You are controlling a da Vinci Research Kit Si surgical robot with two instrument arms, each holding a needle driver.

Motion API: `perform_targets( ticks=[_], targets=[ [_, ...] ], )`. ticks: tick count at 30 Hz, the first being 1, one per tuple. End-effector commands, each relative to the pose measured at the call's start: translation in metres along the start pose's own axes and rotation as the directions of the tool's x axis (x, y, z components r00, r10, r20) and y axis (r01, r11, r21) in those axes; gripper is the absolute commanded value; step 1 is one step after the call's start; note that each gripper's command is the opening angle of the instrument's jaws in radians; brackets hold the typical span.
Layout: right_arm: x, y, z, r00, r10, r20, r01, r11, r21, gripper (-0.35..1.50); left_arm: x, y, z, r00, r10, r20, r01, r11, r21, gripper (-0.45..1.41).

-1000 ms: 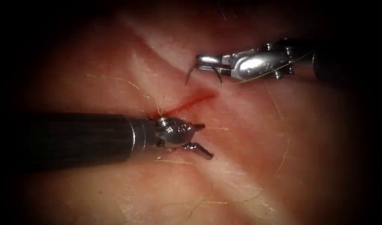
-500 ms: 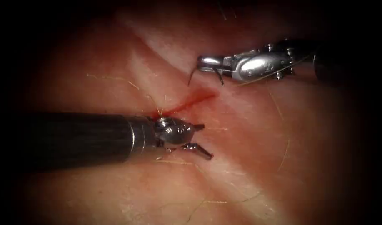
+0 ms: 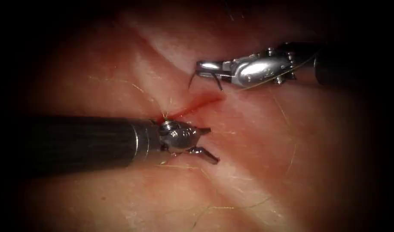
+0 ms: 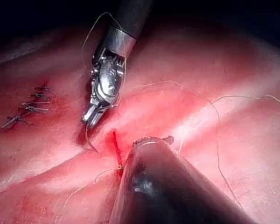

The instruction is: Wound Closure

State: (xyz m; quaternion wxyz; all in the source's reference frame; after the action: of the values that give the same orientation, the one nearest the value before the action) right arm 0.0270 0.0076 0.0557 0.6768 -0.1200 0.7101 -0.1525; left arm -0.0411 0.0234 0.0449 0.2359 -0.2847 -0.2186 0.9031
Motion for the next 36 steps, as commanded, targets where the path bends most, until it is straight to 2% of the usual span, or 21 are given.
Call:
perform_targets(
  ticks=[1, 6, 10, 13, 21, 26, 28, 33, 36],
  targets=[
    [-0.0005, 0.0001, 0.0008, 1.000, -0.003, 0.001, 0.003, 1.000, 0.006, -0.35, 0.0002, -0.0002, 0.0007, 1.000, 0.002, -0.001, -0.002, 1.000, 0.000, 0.71],
    [-0.0009, -0.0007, 0.0009, 0.999, 0.026, 0.036, -0.029, 0.997, 0.070, -0.35, 0.0002, -0.0002, 0.0006, 1.000, 0.002, -0.001, -0.002, 1.000, -0.001, 0.71],
    [-0.0012, -0.0012, 0.0013, 1.000, 0.029, 0.012, -0.030, 0.995, 0.094, -0.35, 0.0002, -0.0003, 0.0006, 1.000, 0.002, -0.001, -0.002, 1.000, -0.002, 0.71],
    [-0.0013, -0.0017, 0.0018, 1.000, -0.029, 0.006, 0.029, 0.994, 0.103, -0.35, 0.0002, -0.0003, 0.0006, 1.000, 0.002, -0.001, -0.002, 1.000, -0.002, 0.69],
    [-0.0017, -0.0031, 0.0029, 0.997, -0.083, 0.010, 0.081, 0.987, 0.139, -0.35, 0.0002, -0.0004, 0.0006, 1.000, -0.003, -0.001, 0.003, 1.000, -0.002, 0.68],
    [-0.0028, -0.0042, 0.0030, 0.994, -0.102, 0.042, 0.093, 0.979, 0.183, -0.35, 0.0000, -0.0010, 0.0007, 1.000, -0.013, -0.001, 0.013, 1.000, -0.002, 0.66],
    [-0.0033, -0.0045, 0.0030, 0.995, -0.102, 0.016, 0.096, 0.973, 0.208, -0.35, -0.0003, -0.0013, 0.0009, 1.000, -0.011, -0.001, 0.011, 1.000, -0.001, 0.66],
    [-0.0033, -0.0046, 0.0033, 0.994, 0.106, 0.039, -0.113, 0.958, 0.263, -0.35, -0.0006, -0.0016, 0.0014, 1.000, -0.020, -0.002, 0.020, 1.000, 0.000, 0.66],
    [-0.0034, -0.0049, 0.0033, 0.994, 0.100, 0.046, -0.110, 0.950, 0.294, -0.35, -0.0007, -0.0016, 0.0015, 1.000, -0.020, -0.002, 0.020, 1.000, 0.001, 0.64]
  ],
)
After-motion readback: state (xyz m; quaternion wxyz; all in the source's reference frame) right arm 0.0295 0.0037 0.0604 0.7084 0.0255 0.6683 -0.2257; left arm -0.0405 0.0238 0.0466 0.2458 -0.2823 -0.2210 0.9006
